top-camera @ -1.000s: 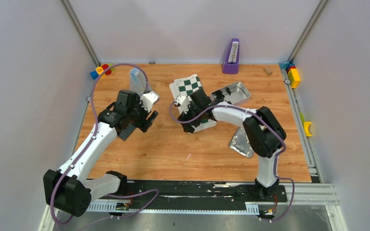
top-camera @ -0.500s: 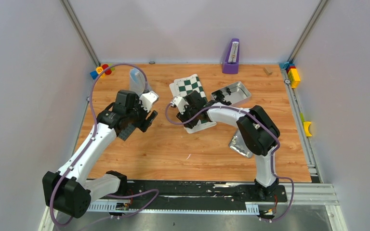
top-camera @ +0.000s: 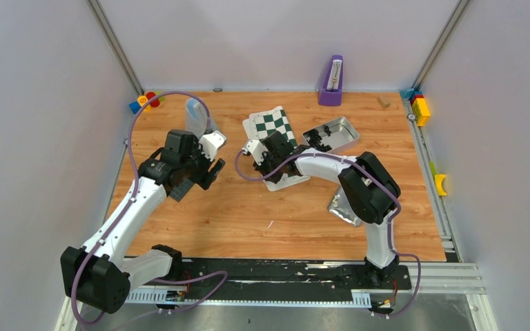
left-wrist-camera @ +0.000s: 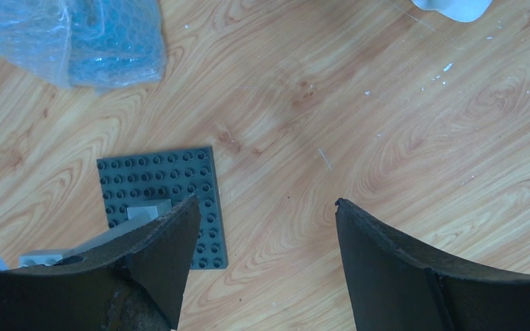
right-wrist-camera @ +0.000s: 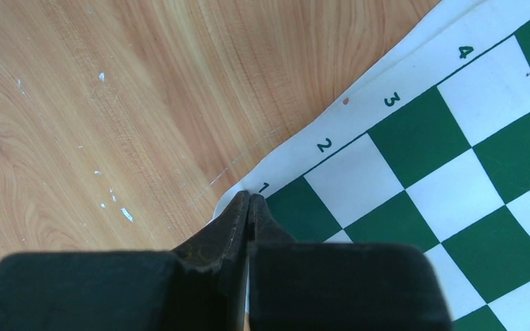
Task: Set up the chess pieces on the board
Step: Pick up the chessboard from the center of the board.
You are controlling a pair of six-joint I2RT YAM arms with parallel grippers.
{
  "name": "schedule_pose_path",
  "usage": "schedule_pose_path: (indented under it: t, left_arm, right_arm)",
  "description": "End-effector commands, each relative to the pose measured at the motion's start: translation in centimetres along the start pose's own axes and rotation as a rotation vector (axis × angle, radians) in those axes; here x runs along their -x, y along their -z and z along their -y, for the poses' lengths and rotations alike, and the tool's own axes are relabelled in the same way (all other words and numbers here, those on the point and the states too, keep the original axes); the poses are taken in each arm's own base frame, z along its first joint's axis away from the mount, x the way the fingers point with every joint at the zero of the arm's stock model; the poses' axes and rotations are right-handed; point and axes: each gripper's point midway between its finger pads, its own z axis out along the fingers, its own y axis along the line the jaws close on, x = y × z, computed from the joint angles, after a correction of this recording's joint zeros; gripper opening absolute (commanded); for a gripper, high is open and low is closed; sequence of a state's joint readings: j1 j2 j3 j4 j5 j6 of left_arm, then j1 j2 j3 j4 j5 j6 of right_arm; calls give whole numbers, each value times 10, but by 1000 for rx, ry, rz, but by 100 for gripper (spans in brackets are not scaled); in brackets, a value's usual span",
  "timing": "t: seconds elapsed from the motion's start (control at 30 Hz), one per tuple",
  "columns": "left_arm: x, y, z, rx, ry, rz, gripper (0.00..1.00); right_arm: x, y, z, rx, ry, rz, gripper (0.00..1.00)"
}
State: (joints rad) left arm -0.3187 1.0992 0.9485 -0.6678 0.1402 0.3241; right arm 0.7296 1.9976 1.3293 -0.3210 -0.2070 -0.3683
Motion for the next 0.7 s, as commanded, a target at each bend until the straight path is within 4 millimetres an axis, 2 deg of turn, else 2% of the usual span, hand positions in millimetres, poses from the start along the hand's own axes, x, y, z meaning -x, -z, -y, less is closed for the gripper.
schedule_pose_path:
  t: [0.0, 0.1, 0.27, 0.43, 0.67]
  left_arm:
    - [9, 6, -8, 32, -22, 47, 80]
    - [9, 6, -8, 35, -21, 49, 80]
    - [8, 5, -9, 36, -20, 50, 80]
    - [7, 4, -9, 37, -21, 48, 80]
    - [10, -1, -9, 27, -57, 61, 80]
  right_arm:
    - [-7, 16, 15, -30, -37, -14, 0]
    - [-1, 33, 22, -36, -53, 18, 0]
    - [-6, 50, 28, -40, -71, 31, 0]
    - [-11, 62, 21, -2, -81, 50, 0]
    - [-5, 72, 17, 25, -93, 86, 0]
